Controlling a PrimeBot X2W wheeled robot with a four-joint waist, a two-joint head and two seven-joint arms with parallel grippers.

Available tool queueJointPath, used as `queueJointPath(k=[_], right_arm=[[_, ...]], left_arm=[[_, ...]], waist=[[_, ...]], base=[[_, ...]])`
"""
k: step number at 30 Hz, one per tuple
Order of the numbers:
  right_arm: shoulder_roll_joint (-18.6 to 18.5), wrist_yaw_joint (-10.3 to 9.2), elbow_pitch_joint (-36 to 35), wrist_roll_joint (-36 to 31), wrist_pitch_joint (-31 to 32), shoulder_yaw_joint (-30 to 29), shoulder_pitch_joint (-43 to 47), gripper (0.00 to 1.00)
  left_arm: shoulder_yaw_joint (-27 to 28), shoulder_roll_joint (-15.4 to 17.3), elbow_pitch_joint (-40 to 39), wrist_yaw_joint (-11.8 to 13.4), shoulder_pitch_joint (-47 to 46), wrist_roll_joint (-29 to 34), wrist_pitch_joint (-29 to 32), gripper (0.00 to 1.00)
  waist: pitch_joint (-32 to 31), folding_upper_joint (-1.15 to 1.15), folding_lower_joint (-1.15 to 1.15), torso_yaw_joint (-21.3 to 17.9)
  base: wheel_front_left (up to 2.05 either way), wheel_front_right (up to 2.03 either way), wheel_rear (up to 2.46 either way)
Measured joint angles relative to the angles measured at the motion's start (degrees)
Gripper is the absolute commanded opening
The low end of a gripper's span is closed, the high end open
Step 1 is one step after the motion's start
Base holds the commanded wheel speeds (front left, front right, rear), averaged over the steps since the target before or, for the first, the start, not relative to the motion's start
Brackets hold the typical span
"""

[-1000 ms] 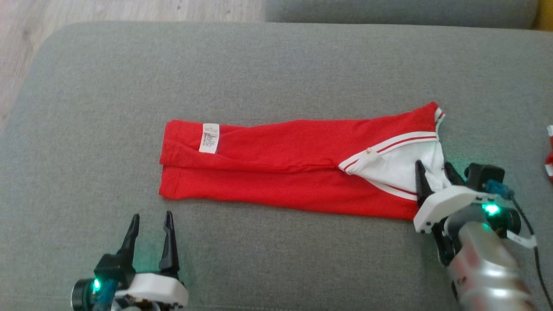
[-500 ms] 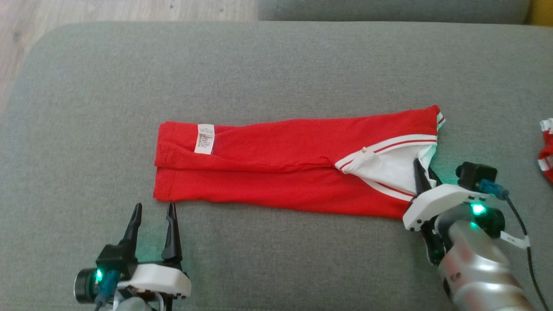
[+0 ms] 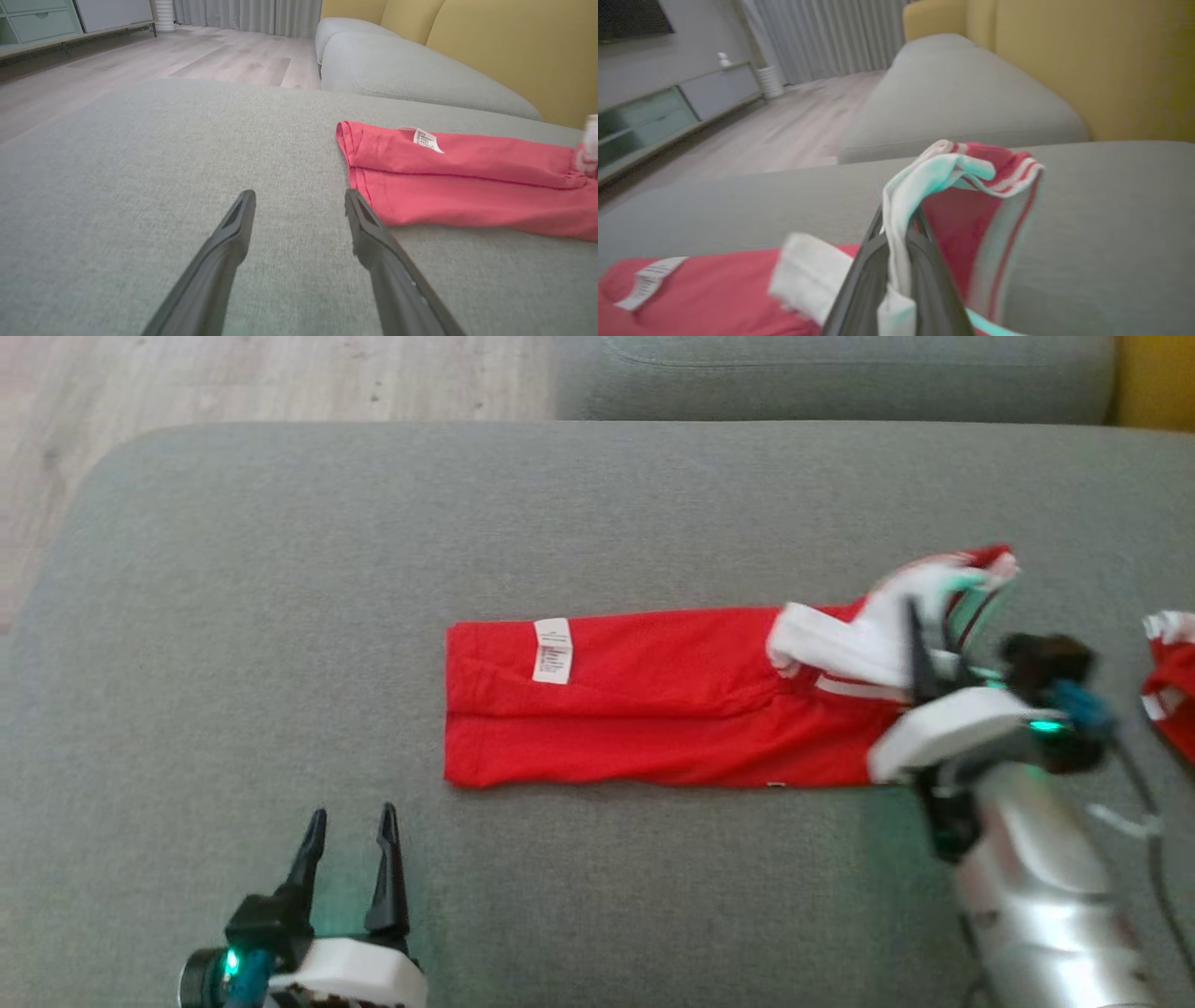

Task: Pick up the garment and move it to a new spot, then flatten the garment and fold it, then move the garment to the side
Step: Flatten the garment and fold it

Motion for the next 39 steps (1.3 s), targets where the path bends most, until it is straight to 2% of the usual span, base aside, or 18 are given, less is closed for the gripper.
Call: queueJointPath(k=[4, 7, 10, 16, 25, 26, 27, 28, 32, 34, 39], right_arm=[[1.2, 0.0, -4.4, 6.1, 0.1, 10.8, 0.1, 0.0], [1.2, 0.0, -8.0, 13.1, 1.6, 18.5, 0.9, 0.0], [1.3, 0.0, -9.2, 17.3, 2.6, 23.8, 1.4, 0.0], [1.2, 0.0, -7.9, 21.1, 3.1, 28.8, 0.6, 0.0], [1.2, 0.0, -1.3, 23.9, 2.2, 31.2, -4.3, 0.0], [1.1, 0.0, -0.9, 24.5, 1.8, 31.6, -4.4, 0.36], [1.2, 0.0, -0.7, 25.8, 1.6, 32.5, -4.6, 0.97], [1.3, 0.0, -0.7, 26.0, 1.1, 32.8, -4.7, 1.0], [1.3, 0.0, -0.8, 25.1, 0.2, 31.3, -5.0, 1.0], [1.4, 0.0, -1.8, 22.4, 0.2, 26.8, -5.0, 1.0], [1.3, 0.0, -7.5, 10.9, 0.0, 12.7, -2.5, 1.0]], left_arm=[[-1.6, 0.0, 0.3, 0.0, 0.2, -0.9, 0.0, 1.0], [-3.2, 0.0, 0.6, -0.1, 0.1, -0.9, 0.0, 1.0], [-4.6, 0.0, 1.2, -0.1, 0.1, -0.9, 0.0, 1.0], [-7.4, 0.1, 2.1, -0.6, 0.0, -0.9, 0.0, 1.0], [-9.6, 0.1, 2.5, -0.1, 0.1, -1.5, 0.0, 1.0], [-9.6, 0.1, 2.5, -0.1, 0.1, -1.5, 0.0, 1.0], [-9.5, 0.1, 2.5, 0.1, 0.1, -1.5, 0.0, 1.0], [-9.5, 0.1, 2.6, 0.4, 0.1, -1.5, 0.0, 1.0], [-9.4, 0.1, 2.3, 0.4, 0.1, -1.5, 0.0, 1.0], [-9.3, 0.1, 1.8, 0.4, 0.0, -1.5, 0.0, 1.0], [-9.2, 0.1, 0.5, 0.8, -0.5, -1.5, 0.0, 1.0]], waist=[[-0.3, 0.0, 0.0, 1.5], [-0.3, 0.0, 0.0, 3.4], [-0.3, 0.0, 0.0, 5.8], [-0.1, 0.0, 0.0, 11.6], [0.4, 0.0, 0.0, 20.4], [0.4, 0.0, 0.0, 20.9], [0.5, 0.0, 0.0, 21.4], [0.5, 0.0, 0.0, 21.2], [0.2, 0.0, 0.0, 19.2], [0.0, 0.0, 0.0, 17.7], [-0.6, 0.0, 0.0, 13.7]], base=[[0.0, 0.0, 0.0], [0.0, 0.0, 0.0], [0.0, 0.0, 0.0], [0.0, 0.0, 0.0], [0.0, 0.0, 0.0], [0.0, 0.0, 0.0], [0.0, 0.0, 0.0], [0.0, 0.0, 0.0], [0.0, 0.0, 0.0], [0.0, 0.0, 0.0], [0.0, 0.0, 0.0]])
